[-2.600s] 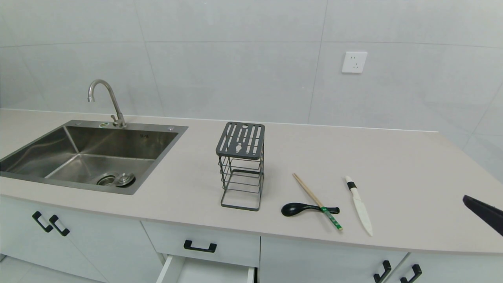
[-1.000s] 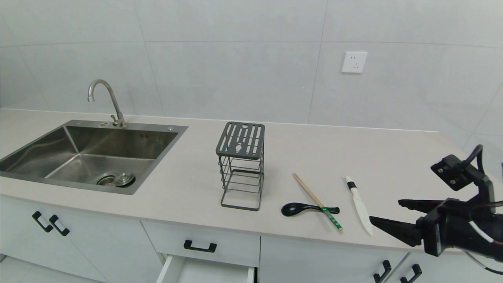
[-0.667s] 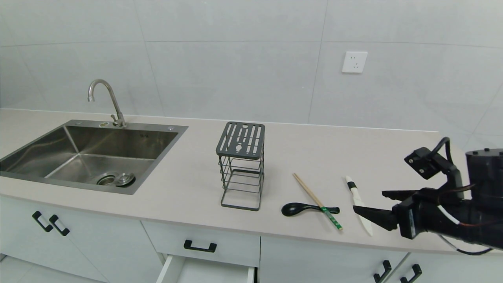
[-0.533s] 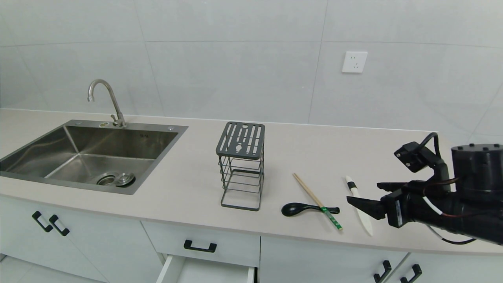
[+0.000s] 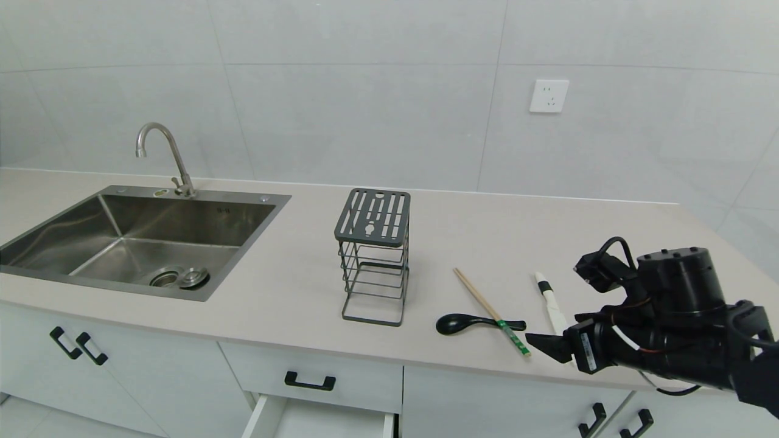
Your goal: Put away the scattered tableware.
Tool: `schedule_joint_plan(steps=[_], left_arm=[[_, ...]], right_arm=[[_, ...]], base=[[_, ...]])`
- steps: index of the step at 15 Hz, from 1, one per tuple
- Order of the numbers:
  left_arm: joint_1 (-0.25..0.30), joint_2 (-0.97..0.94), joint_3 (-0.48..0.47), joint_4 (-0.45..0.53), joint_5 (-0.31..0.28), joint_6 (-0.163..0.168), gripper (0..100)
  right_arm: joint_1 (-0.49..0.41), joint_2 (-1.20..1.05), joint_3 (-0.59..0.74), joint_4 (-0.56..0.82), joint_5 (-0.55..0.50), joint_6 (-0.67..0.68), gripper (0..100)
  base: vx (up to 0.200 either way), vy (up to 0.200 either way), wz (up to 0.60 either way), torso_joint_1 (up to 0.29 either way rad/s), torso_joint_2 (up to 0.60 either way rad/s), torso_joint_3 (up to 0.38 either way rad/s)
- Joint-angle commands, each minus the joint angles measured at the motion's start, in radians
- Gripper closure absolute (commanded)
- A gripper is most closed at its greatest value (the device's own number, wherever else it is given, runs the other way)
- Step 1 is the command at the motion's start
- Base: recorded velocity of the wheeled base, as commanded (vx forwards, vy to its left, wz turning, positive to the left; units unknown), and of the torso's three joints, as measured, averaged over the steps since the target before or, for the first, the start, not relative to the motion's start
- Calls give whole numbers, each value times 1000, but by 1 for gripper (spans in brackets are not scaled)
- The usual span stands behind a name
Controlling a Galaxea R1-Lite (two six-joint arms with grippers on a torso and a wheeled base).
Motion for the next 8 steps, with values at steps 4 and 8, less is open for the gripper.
schedule_joint_plan(steps=[4, 8], left_arm=[[0, 0, 0, 0, 0, 0, 0], [0, 0, 0, 0, 0, 0, 0]], right_arm=[[47, 131, -13, -4, 2, 3, 0], [67, 174, -15, -65, 2, 46, 0]], base=[[0, 0, 0, 0, 0, 0], [0, 0, 0, 0, 0, 0]])
